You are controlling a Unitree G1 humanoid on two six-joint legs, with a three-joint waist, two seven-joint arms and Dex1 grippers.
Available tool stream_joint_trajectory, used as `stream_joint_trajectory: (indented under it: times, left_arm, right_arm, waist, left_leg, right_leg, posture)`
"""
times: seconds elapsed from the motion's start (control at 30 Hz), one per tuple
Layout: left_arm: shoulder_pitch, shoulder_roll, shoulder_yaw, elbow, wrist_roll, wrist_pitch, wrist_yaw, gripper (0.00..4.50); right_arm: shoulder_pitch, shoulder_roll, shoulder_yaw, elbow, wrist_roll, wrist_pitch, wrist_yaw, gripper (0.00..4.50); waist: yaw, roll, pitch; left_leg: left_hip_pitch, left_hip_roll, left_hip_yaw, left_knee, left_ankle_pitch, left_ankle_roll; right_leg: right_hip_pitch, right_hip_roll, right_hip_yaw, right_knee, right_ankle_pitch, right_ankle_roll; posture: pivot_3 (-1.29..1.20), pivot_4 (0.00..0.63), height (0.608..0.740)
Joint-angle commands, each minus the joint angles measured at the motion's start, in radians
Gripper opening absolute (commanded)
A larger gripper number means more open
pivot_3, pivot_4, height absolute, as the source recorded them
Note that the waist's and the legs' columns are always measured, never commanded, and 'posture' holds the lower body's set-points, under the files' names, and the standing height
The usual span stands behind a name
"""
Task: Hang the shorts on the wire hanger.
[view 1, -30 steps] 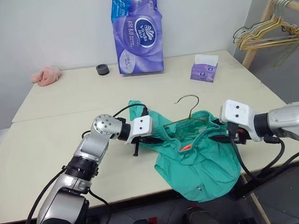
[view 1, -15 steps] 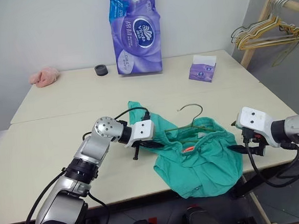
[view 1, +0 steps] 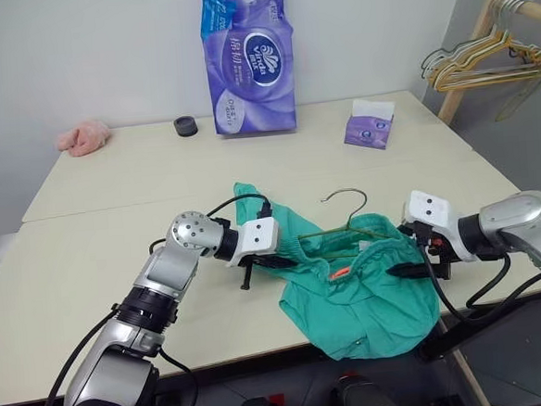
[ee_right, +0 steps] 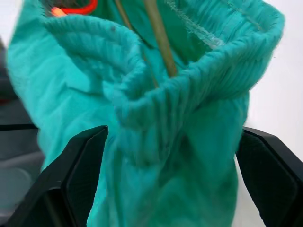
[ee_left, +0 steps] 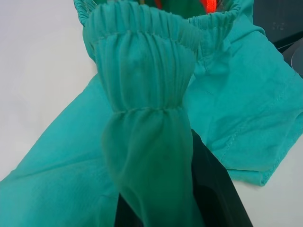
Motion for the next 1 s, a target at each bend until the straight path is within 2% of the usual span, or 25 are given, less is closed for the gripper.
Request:
stream_joint_trajectory:
  times: [0.03,0.17,0.33,0.43,0.77,0.8,0.87,0.93,1.0]
  left_arm:
    - [-0.004,0.011,0.018,-0.039,-0.007,0.002,0.014,0.02]
    - [-0.001,0.007,0.014,-0.046,-0.011,0.008,0.018,0.02]
    - [-0.003,0.006,0.012,-0.047,-0.015,0.009,0.015,0.02]
    - [-0.006,0.003,0.012,-0.046,-0.018,0.008,0.014,0.02]
    - [0.007,-0.016,0.041,-0.058,-0.038,0.012,0.06,0.02]
    - [0.006,-0.022,0.048,-0.055,-0.042,0.019,0.071,0.02]
    - [0.0,-0.027,0.068,-0.046,-0.065,0.055,0.074,0.02]
    - [-0.017,-0.033,0.108,-0.034,-0.105,0.117,0.077,0.74]
    - [-0.069,-0.033,0.173,0.038,-0.147,0.172,0.095,1.25]
  right_arm:
    - [-0.015,-0.006,-0.078,-0.059,0.057,0.072,-0.011,4.3]
    - [-0.005,0.031,-0.039,-0.024,0.007,0.063,-0.081,4.3]
    - [-0.024,0.051,-0.01,0.02,-0.026,0.045,-0.097,4.3]
    - [-0.054,0.064,0.027,0.058,-0.05,0.017,-0.084,3.68]
    - [-0.093,0.079,0.097,0.095,-0.1,-0.043,-0.03,0.22]
    - [-0.093,0.08,0.096,0.094,-0.102,-0.046,-0.027,0.02]
    - [-0.09,0.077,0.088,0.082,-0.097,-0.047,-0.018,0.02]
    - [-0.085,0.064,0.077,0.065,-0.093,-0.051,-0.006,0.0]
    - [-0.077,0.043,0.053,0.038,-0.083,-0.05,0.007,0.0]
  waist:
    - [0.001,0.0,0.0]
    - [0.001,0.0,0.0]
    - [0.0,0.0,0.0]
    - [0.0,0.0,0.0]
    - [0.0,0.0,0.0]
    - [0.0,0.0,0.0]
    - [0.0,0.0,0.0]
    - [0.0,0.0,0.0]
    - [0.0,0.0,0.0]
  left_leg:
    - [0.0,0.0,0.0,0.0,0.0,0.0]
    - [0.0,0.0,0.0,0.0,0.0,0.0]
    - [0.0,0.0,0.0,0.0,0.0,0.0]
    - [0.0,0.0,0.0,0.0,0.0,0.0]
    - [0.0,0.0,-0.001,0.0,0.0,0.0]
    - [0.0,0.0,-0.001,0.0,0.0,0.0]
    - [0.0,0.0,-0.001,0.0,0.0,0.0]
    - [0.0,0.0,-0.001,0.0,0.0,0.0]
    - [0.0,0.0,-0.001,0.0,0.0,0.0]
  right_leg:
    - [0.0,0.0,0.0,0.0,0.0,0.0]
    - [0.0,0.0,0.0,0.0,0.0,0.0]
    - [0.0,0.0,0.0,0.0,0.0,0.0]
    - [0.0,0.0,0.0,0.0,0.0,0.0]
    - [0.0,0.0,-0.001,0.0,0.0,0.0]
    - [0.0,0.0,-0.001,0.0,0.0,0.0]
    - [0.0,0.0,-0.001,0.0,0.0,0.0]
    - [0.0,0.0,-0.001,0.0,0.0,0.0]
    - [0.0,0.0,-0.001,0.001,0.0,0.0]
  posture:
    - [-0.17,0.052,0.74]
    - [-0.18,0.054,0.74]
    - [-0.18,0.054,0.74]
    - [-0.18,0.053,0.74]
    - [-0.17,0.052,0.74]
    - [-0.17,0.054,0.74]
    - [-0.17,0.055,0.74]
    - [-0.18,0.055,0.74]
    - [-0.18,0.055,0.74]
